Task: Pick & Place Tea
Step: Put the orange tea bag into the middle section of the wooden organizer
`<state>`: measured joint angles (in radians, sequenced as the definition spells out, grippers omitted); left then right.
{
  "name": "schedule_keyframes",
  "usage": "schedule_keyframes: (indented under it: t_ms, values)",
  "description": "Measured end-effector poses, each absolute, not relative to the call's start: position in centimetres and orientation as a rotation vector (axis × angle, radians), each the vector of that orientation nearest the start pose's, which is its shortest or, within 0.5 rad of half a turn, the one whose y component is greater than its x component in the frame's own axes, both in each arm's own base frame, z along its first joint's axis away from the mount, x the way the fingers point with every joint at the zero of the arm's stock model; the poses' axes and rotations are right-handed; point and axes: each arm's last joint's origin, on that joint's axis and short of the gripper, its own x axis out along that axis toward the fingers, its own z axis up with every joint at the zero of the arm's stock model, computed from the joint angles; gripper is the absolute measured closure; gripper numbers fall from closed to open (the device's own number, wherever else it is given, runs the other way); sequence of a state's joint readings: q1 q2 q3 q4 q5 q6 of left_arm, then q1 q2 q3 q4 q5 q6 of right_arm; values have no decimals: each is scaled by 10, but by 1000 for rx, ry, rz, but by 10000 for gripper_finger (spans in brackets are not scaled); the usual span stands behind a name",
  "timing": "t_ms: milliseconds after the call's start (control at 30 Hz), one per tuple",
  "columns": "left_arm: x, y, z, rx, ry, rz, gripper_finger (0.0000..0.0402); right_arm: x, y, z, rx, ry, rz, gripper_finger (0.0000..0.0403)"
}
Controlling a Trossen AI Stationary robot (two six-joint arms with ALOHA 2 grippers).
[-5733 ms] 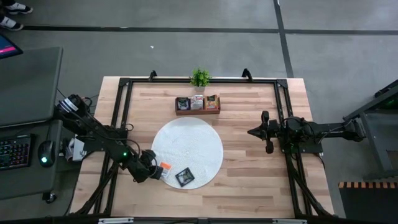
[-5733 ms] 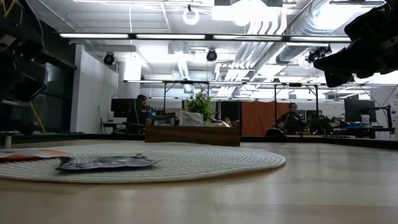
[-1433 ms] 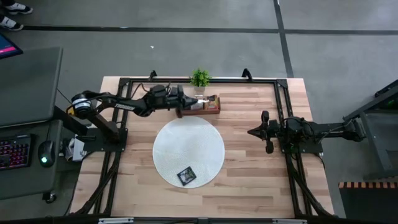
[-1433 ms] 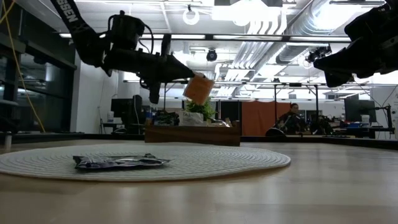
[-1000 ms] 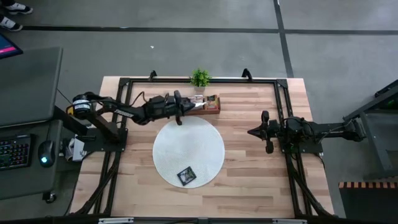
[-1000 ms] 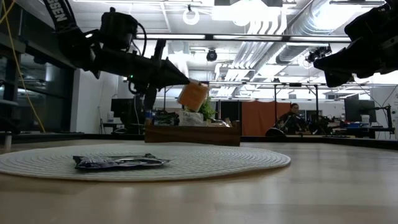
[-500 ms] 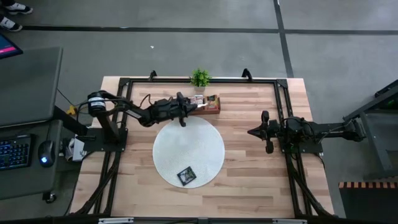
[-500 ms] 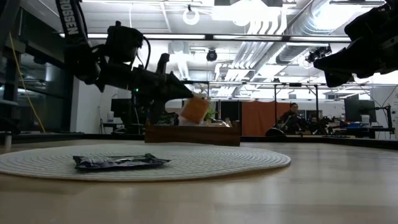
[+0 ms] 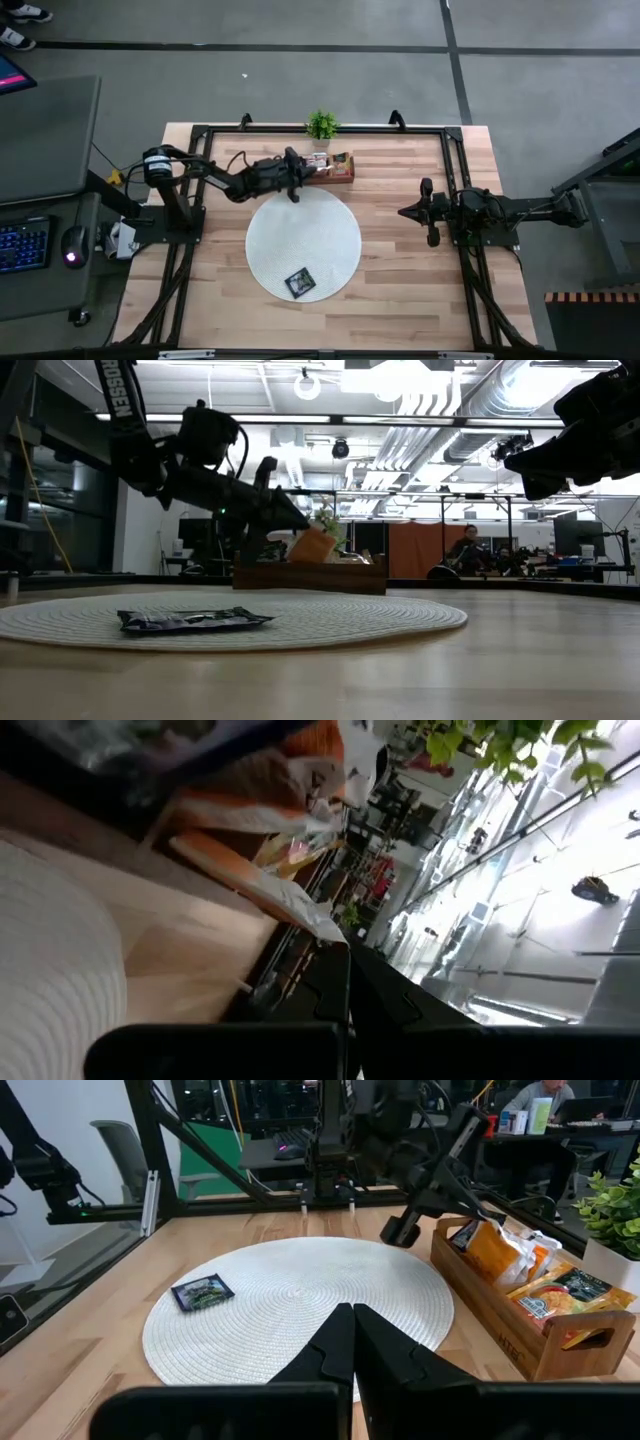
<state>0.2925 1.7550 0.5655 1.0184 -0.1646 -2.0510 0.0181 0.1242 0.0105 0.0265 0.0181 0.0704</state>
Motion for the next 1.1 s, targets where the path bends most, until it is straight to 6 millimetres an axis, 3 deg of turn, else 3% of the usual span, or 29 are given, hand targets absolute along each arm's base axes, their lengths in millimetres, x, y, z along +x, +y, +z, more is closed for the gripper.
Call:
schedule_keyframes:
  t_ms: [700, 1100]
  values:
    - [301, 105, 144, -2004, -332, 529, 401, 105, 1, 160, 69, 87, -3, 402]
    - [316, 108, 133, -1988, -286, 502, 400, 105, 1, 160, 68, 87, -3, 402]
